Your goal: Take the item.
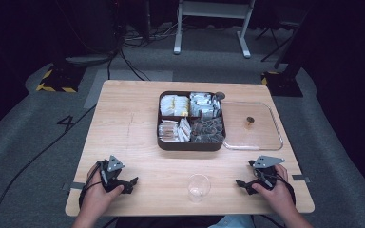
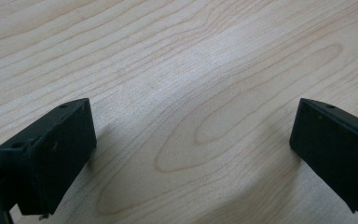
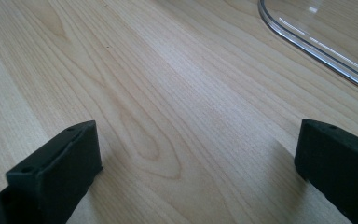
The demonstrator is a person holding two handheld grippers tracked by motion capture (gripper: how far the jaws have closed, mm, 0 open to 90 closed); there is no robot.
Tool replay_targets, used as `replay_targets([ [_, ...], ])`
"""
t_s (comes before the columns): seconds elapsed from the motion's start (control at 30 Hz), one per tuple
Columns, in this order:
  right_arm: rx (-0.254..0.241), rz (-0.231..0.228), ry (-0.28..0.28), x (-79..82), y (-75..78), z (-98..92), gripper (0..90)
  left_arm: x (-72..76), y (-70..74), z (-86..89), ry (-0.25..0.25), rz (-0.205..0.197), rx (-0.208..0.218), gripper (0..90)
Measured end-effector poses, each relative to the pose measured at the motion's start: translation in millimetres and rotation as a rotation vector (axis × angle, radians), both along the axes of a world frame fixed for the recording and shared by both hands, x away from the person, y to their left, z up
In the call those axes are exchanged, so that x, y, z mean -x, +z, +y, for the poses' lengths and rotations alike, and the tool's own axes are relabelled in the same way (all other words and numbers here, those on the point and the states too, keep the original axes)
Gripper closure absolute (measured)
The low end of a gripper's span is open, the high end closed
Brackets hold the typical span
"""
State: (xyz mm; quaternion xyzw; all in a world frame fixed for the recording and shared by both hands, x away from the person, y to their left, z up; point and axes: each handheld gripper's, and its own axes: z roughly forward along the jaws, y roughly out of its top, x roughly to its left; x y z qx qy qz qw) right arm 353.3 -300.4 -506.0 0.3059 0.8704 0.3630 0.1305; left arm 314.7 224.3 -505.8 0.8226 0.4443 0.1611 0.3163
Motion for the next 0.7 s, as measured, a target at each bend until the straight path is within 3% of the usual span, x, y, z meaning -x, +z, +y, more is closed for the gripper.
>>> replay_targets([
  [0.3, -0.001, 0.001, -0.015, 1.2, 0.0, -0.2, 0.4, 2.1, 0.9, -4.8, 0.069, -0.004, 0.013, 4.9],
  [0.4, -0.001, 0.003, -0.021, 1.0, 0.1, -0.5, 0.4, 1.2, 6.0, -4.4, 0.087, 0.0, 0.01, 21.7],
  [0.5, -0.001, 0.002, -0.022, 0.8, 0.0, -0.6, 0.4, 1.6, 10.2, -5.4, 0.085, 0.022, -0.003, 28.7],
  [0.57, 0.0, 0.001, -0.023, 0.5, 0.0, -0.6, 0.5, 2.0, 11.5, -6.2, 0.087, 0.019, 0.005, 30.4],
  [0.63, 0.0, 0.001, -0.025, 0.3, 0.0, -0.5, 0.4, 3.6, 19.6, -8.1, 0.097, 0.027, 0.053, 33.3],
  [0.7, 0.0, 0.001, -0.026, 0.3, 0.0, -0.5, 0.4, 4.9, 25.2, -9.3, 0.104, 0.016, 0.067, 33.2],
])
